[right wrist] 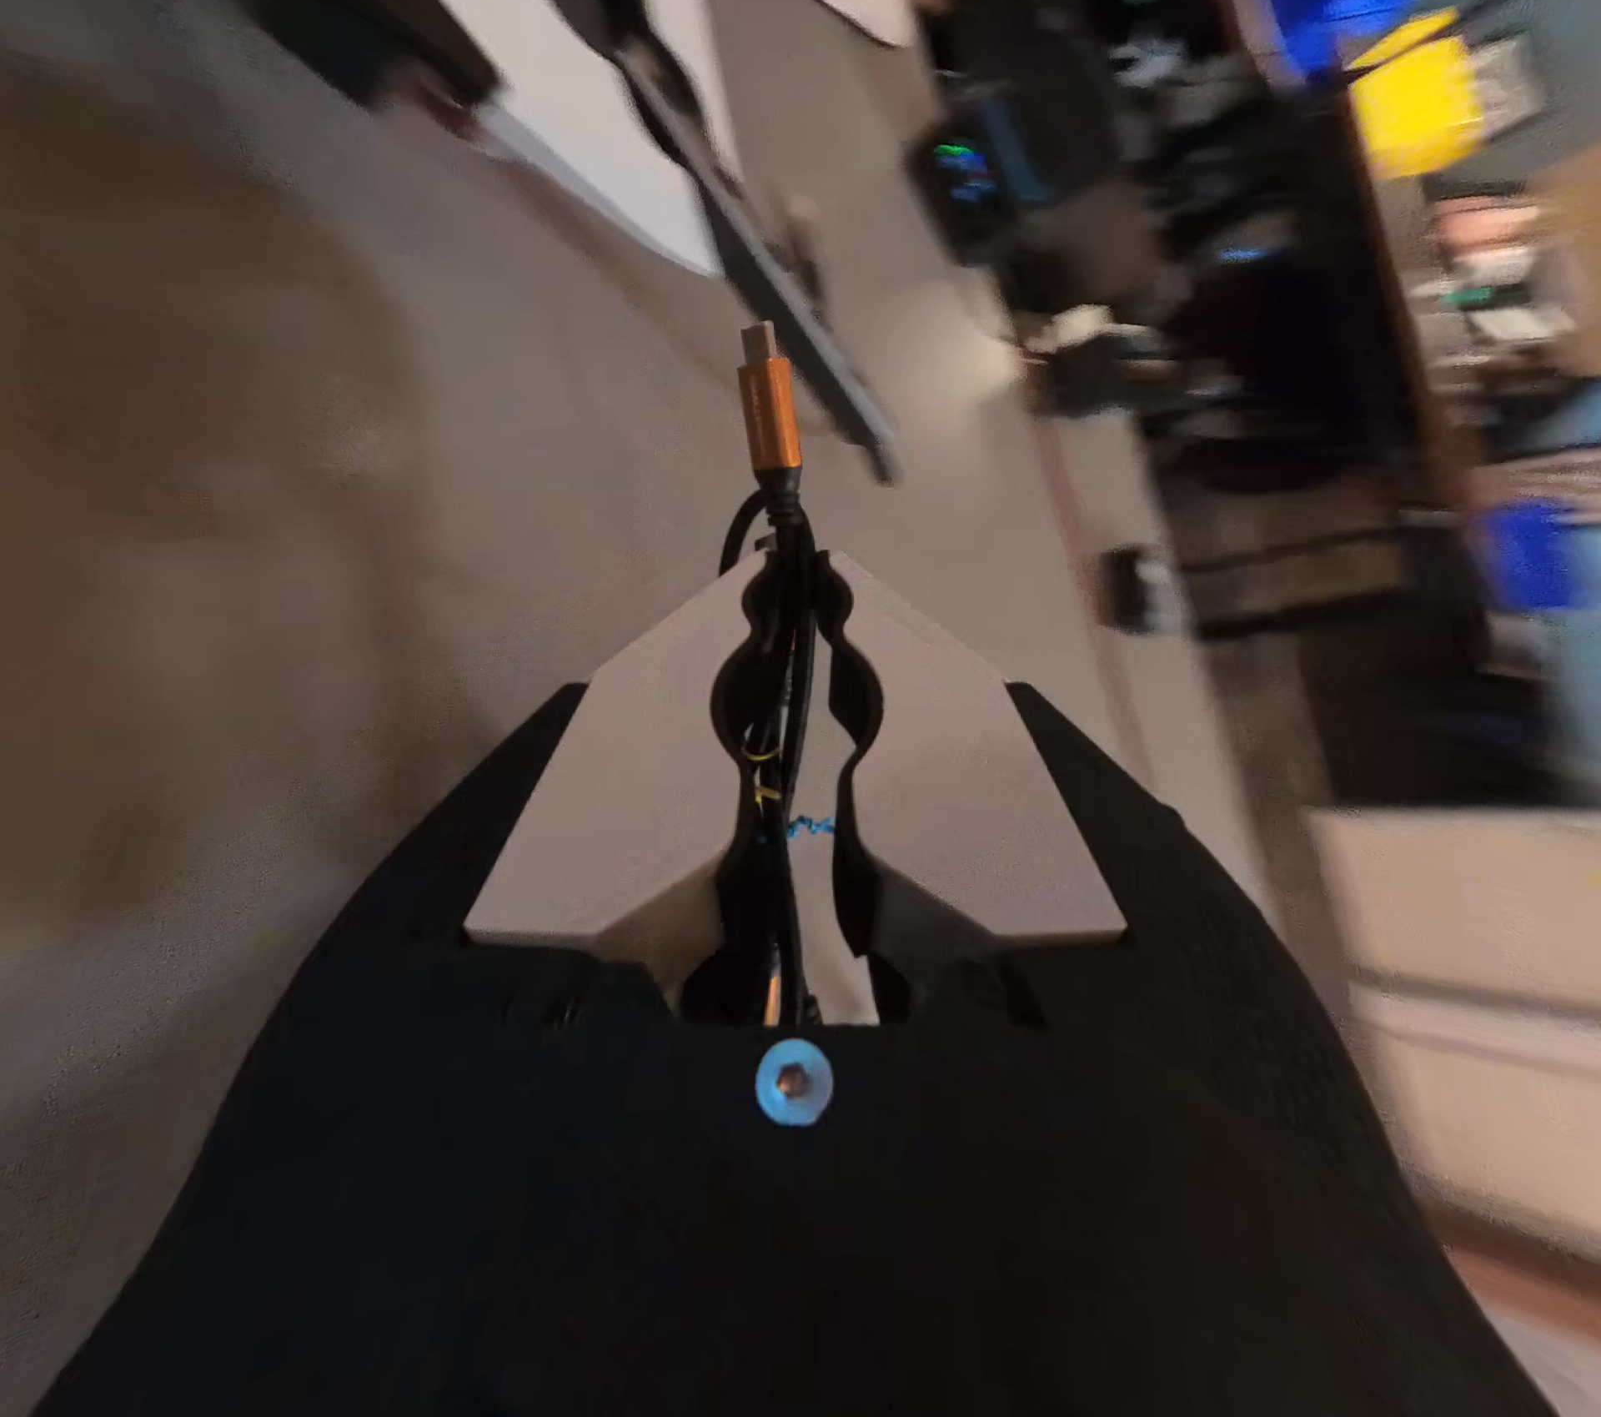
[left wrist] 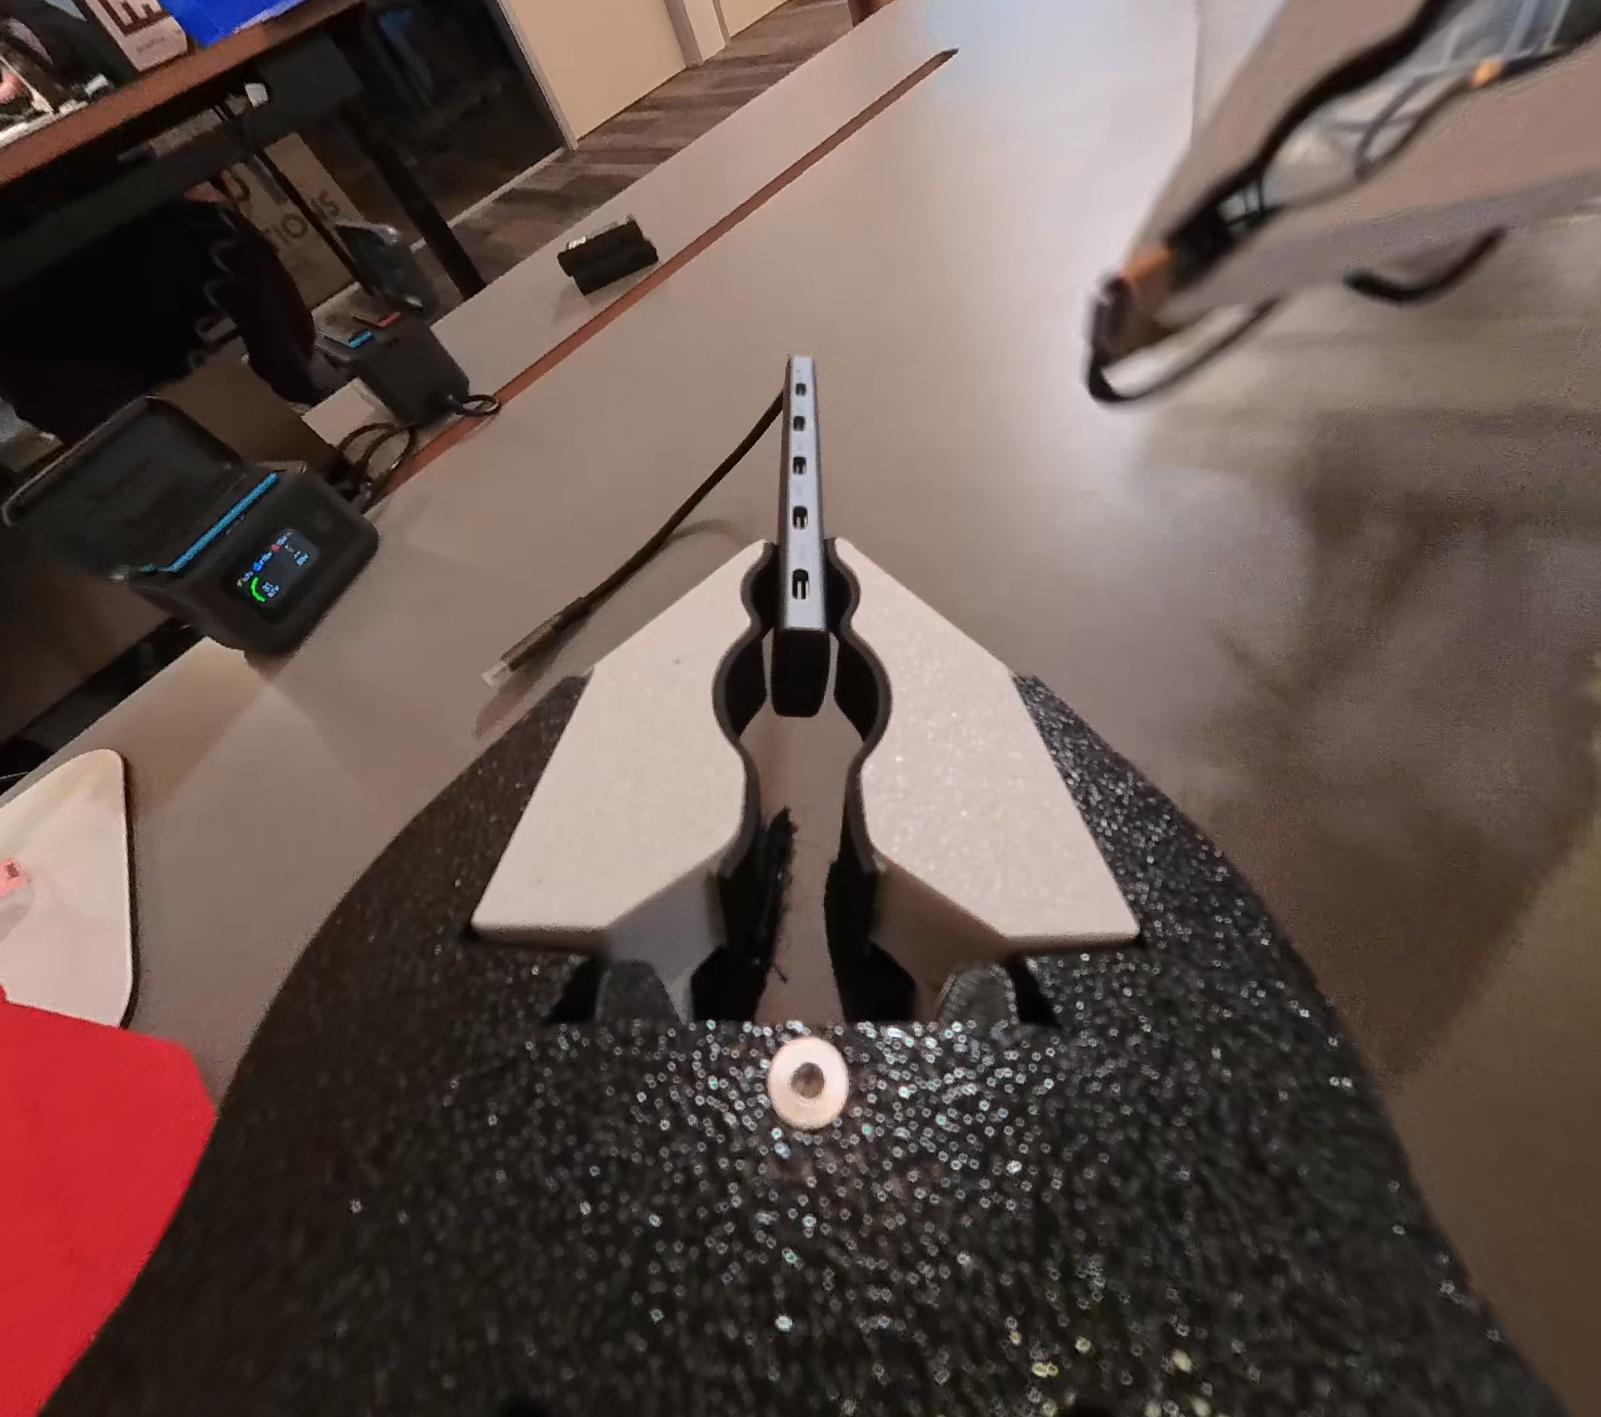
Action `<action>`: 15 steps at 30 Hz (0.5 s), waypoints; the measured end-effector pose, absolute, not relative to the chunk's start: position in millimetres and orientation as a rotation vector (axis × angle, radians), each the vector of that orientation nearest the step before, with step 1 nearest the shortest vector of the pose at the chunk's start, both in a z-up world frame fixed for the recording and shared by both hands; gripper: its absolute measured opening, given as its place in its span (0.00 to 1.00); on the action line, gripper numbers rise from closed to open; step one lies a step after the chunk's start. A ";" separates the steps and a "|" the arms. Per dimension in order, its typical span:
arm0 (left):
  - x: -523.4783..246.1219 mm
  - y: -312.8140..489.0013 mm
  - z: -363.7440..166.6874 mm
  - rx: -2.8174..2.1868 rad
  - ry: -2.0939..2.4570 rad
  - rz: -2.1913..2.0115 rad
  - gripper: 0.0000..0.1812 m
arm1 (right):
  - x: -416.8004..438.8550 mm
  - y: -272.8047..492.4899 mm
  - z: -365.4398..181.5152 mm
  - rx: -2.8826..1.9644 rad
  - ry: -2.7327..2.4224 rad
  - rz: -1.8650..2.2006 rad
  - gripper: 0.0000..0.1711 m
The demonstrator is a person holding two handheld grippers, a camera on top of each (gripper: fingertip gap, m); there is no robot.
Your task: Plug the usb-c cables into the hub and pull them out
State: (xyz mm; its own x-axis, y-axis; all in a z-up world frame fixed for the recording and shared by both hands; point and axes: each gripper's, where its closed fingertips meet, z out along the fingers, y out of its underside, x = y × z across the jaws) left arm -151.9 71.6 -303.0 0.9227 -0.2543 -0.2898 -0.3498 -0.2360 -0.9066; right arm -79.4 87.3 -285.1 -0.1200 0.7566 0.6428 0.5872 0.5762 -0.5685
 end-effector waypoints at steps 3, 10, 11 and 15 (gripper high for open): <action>-146.3 72.3 -307.0 -1.881 0.436 0.127 0.04 | -78.8 113.2 -273.1 -0.910 -1.720 -0.213 0.03; -135.1 73.4 -319.7 -1.921 0.581 0.300 0.04 | -83.9 107.7 -322.1 -0.830 -1.906 -0.352 0.03; -135.0 73.3 -321.2 -1.923 0.593 0.303 0.04 | -83.0 104.5 -329.2 -0.857 -1.937 -0.302 0.04; -136.8 72.7 -329.2 -1.945 0.620 0.285 0.04 | -82.4 76.5 -343.3 -1.071 -2.031 0.199 0.17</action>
